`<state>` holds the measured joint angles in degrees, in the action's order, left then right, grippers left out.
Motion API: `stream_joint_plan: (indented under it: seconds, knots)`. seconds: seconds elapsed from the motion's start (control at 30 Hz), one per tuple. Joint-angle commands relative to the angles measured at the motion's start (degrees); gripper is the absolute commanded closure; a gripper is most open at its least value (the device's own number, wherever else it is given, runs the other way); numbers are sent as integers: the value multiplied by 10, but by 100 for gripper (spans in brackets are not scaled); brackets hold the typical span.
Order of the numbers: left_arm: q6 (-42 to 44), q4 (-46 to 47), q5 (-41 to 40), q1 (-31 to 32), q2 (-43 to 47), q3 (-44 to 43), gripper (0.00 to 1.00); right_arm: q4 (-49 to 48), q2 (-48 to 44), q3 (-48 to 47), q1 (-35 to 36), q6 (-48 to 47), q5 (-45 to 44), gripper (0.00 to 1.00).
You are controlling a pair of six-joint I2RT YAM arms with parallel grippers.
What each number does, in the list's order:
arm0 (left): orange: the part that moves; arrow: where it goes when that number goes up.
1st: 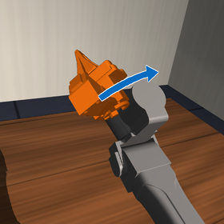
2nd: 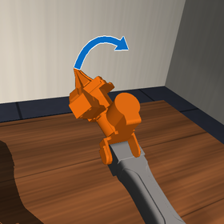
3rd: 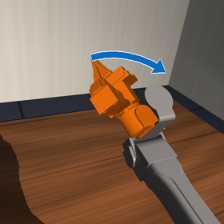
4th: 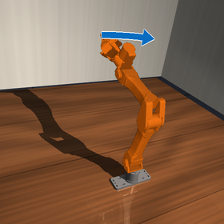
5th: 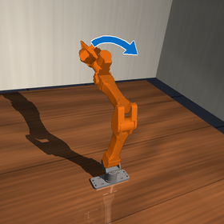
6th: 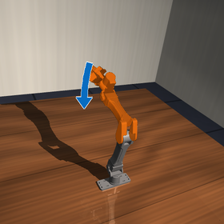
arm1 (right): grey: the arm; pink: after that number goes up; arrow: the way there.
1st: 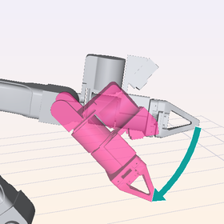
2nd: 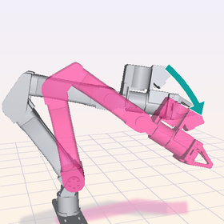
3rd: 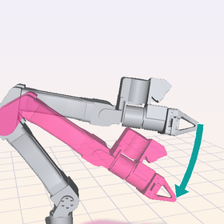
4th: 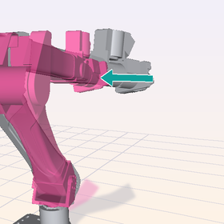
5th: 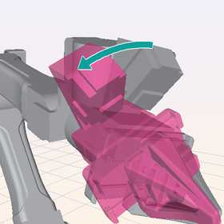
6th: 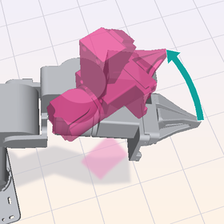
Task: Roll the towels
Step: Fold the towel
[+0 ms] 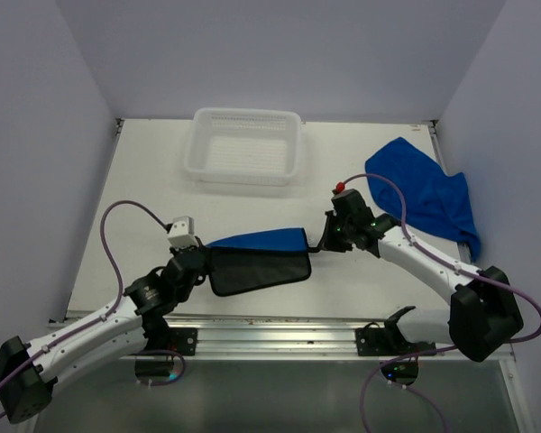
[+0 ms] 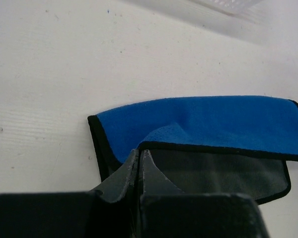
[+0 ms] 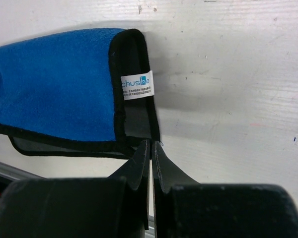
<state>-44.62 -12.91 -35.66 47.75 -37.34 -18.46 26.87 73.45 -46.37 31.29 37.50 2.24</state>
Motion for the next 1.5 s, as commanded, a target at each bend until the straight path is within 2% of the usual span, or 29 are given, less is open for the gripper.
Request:
stream_joint_plan:
  seconds: [0.0,0.4,0.7,0.97,1.37,1.43,1.47]
  knots:
    - [-17,3,13,-3,16,18,100,17,-17,8,2,6,-14,100]
    - [-20,-11,32,-3,46,35,100,-3,-13,46,22,2,0,100]
    - [-21,-3,44,-2,61,47,100,1,17,25,64,1,-19,100]
    - [-23,14,55,-2,54,58,100,10,53,20,73,10,-49,100]
    - [-16,17,59,-2,71,63,100,36,22,1,73,25,-82,100]
    - [-17,16,60,-2,78,64,96,37,28,1,72,22,-81,100]
    - [-19,14,60,-2,82,64,90,38,31,1,72,21,-81,100]
